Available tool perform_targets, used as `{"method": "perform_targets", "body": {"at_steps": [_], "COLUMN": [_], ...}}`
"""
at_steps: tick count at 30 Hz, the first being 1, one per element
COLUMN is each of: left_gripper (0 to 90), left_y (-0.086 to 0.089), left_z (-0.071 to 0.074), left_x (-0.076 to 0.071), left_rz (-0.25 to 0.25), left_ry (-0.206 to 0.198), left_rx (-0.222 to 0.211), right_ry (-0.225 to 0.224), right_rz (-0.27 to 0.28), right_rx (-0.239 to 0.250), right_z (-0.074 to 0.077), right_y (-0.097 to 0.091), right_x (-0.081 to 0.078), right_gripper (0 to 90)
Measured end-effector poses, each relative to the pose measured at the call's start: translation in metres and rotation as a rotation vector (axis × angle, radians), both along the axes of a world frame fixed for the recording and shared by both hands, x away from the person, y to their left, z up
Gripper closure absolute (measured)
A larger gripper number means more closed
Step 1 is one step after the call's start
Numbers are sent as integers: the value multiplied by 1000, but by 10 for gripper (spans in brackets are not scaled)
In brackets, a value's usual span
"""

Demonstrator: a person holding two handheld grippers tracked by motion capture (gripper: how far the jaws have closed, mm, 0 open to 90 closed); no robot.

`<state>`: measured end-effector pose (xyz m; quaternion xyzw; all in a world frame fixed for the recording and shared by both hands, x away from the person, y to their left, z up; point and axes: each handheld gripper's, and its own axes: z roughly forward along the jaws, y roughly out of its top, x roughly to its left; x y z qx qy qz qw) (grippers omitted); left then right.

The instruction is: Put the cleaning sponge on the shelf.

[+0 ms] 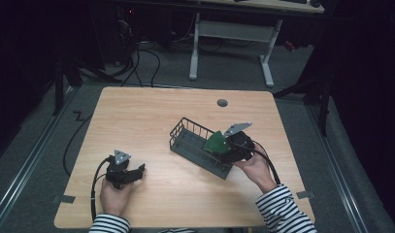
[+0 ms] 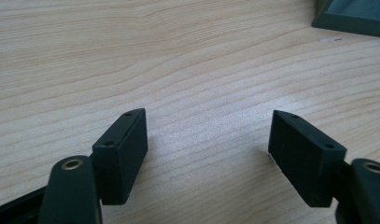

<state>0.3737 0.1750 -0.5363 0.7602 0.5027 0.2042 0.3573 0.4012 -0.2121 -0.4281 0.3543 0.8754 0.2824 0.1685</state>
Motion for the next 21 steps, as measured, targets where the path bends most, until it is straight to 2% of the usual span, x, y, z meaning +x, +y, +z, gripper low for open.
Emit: {"method": "perform_targets", "body": {"at_steps": [10,15,21], "left_gripper": [289,289,288], "left_y": [0,0,0], "left_z": [0,0,0], "left_x": [0,0,0], "left_rz": [0,0,-1], "left_ry": [1,1,1], "left_rx": [-1,-3,-5], "right_ry": [9,3,-5], "right_rz": [4,3,-2], "right_rx": [15,36,59], "right_z": [1,1,2], "right_y": [-1,-2,-3], "right_x": [-1,-1,-3], "right_gripper": [240,327,343]}}
